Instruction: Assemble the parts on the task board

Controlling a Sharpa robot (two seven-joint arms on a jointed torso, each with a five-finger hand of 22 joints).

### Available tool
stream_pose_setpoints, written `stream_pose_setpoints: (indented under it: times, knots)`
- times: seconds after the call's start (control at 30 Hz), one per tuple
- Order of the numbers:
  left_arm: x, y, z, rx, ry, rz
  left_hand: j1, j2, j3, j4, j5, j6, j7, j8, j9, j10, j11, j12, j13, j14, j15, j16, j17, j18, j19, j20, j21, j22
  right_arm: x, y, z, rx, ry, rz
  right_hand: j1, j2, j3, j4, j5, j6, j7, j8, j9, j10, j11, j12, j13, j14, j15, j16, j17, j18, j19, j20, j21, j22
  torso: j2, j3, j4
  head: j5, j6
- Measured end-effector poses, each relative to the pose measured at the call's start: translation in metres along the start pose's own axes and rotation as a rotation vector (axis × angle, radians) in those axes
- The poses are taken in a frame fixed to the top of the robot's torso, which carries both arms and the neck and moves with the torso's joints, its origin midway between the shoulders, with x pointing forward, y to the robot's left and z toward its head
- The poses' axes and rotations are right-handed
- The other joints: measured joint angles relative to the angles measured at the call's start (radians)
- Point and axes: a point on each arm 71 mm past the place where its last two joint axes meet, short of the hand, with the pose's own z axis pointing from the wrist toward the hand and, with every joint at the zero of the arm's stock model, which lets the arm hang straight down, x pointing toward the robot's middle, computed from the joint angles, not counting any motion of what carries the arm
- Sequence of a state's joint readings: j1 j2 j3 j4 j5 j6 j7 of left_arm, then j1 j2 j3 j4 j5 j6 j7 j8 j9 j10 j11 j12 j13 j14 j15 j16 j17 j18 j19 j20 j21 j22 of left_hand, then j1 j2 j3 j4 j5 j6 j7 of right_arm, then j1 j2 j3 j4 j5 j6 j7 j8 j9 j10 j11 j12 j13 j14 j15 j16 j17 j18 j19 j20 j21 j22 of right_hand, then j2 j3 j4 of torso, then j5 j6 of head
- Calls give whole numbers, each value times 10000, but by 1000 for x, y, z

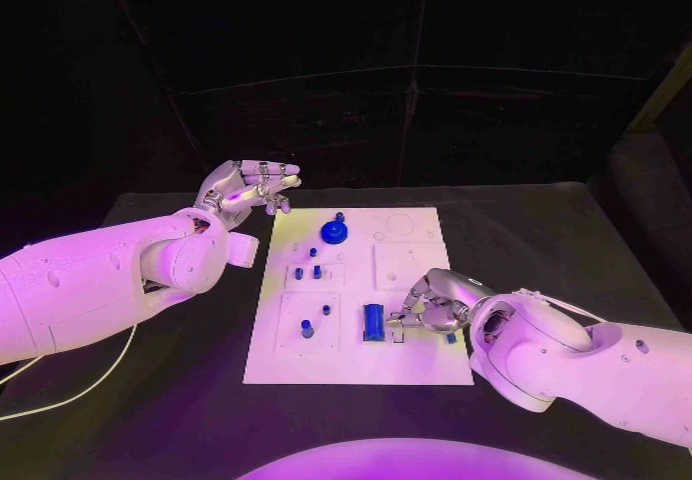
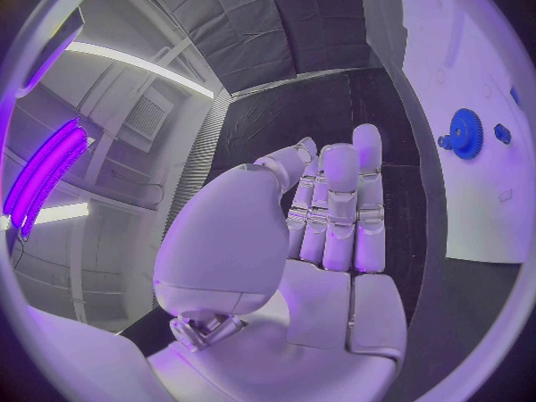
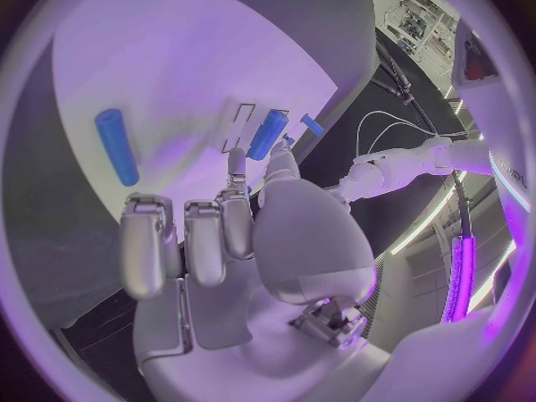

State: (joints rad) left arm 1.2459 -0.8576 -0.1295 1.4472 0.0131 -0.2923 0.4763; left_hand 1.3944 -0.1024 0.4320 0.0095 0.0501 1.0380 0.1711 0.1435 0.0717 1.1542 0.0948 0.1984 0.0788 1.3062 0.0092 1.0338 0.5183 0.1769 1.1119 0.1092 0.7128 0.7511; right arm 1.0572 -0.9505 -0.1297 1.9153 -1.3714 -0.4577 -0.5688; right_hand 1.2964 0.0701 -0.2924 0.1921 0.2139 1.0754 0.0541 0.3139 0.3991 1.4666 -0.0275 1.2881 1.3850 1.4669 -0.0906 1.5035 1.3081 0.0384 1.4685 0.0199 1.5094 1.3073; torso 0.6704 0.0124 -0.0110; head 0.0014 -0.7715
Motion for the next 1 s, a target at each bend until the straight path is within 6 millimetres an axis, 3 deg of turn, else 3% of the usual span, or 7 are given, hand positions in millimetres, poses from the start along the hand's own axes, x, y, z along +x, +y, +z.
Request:
stream_pose_setpoints:
  times: [0.23,0.5,0.73,1.0]
  knots:
    - [-1,0,0,-3,-15,9,0,0,0,0,0,0,0,0,0,0,0,0,0,0,0,0,0,0,0,0,0,1,-22,-29,-19,234,-549,-4,176,66,-57,-57,218,-184,184,-426,-131,-26,128,-65,424,-19,121,0,-1,0,-30,108,0,0,-12,-6,-13,-133,40]
    - [-1,0,0,-3,-16,10,0,0,-20,-20,0,0,0,0,0,0,0,0,0,0,0,0,0,1,0,0,0,1,-33,-50,-26,463,-769,-172,554,107,-73,-209,513,-471,354,-985,-337,-1,280,-65,724,-17,233,0,-2,0,-33,248,0,0,-13,-3,-99,-232,65]
    - [1,0,1,-2,10,0,0,0,-29,-29,0,0,0,0,0,0,0,0,0,0,0,0,0,1,0,0,0,2,-34,-57,-24,597,-684,-541,579,132,-100,-236,560,-471,354,-999,-340,-18,297,-64,870,14,268,-48,-3,0,-28,253,0,0,-19,5,-121,-326,33]
    - [0,0,0,-4,1,3,0,0,-29,-29,0,0,0,0,0,0,0,0,0,0,0,0,0,0,0,0,0,2,-30,-58,-19,767,-357,-1069,579,132,-188,-198,561,-351,315,-1050,-339,-19,298,-61,869,-1,284,-48,-3,1,4,285,-39,0,-17,-4,-120,-345,5]
